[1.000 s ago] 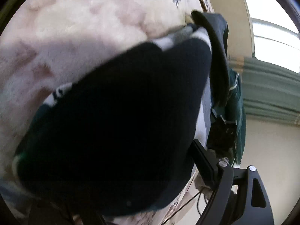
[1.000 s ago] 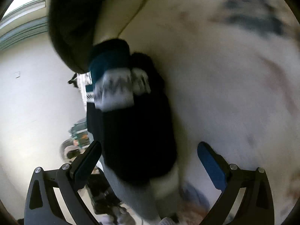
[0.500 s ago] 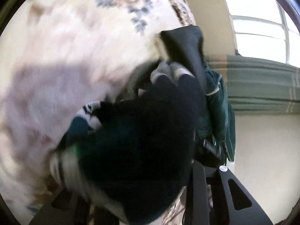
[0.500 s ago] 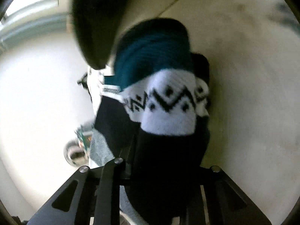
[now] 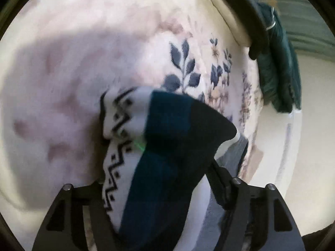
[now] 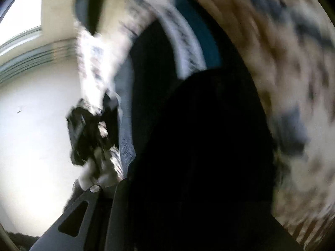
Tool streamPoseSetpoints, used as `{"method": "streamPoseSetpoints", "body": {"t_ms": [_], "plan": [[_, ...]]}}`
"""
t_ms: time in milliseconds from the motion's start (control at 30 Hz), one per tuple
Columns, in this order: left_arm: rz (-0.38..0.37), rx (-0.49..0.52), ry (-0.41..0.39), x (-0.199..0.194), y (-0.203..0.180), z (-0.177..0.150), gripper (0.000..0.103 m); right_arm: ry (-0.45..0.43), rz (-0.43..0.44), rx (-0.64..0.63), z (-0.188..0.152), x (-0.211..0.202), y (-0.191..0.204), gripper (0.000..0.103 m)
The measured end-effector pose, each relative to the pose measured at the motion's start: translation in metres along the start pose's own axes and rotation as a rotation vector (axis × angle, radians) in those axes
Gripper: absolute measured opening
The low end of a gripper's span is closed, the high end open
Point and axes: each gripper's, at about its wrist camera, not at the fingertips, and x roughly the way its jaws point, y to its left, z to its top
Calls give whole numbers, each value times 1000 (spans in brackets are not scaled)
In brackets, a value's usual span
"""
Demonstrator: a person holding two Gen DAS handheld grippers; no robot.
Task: Fold small clothes
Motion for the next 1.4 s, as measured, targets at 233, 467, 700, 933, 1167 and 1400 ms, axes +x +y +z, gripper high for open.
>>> {"method": "streamPoseSetpoints", "body": {"t_ms": [233, 467, 700, 933, 1167, 1400], "plan": [[76, 7, -227, -58, -14, -50, 67, 96, -89, 37, -13, -24, -26, 51], [315, 5, -328, -88, 6, -128, 67, 108, -271, 11, -35, -99, -41, 56], [545, -106, -245, -40, 69, -174, 67, -19, -352, -115, 19, -128, 27, 56], [621, -89, -216, -1, 66, -155, 103, -117, -420, -326, 146, -65, 85, 56], [678, -82, -225, 23, 61, -147, 103, -112, -312, -290, 195, -25, 88, 14], [647, -101, -227, 13, 57, -159, 103, -180, -373, -294, 191, -41, 102, 19]]}}
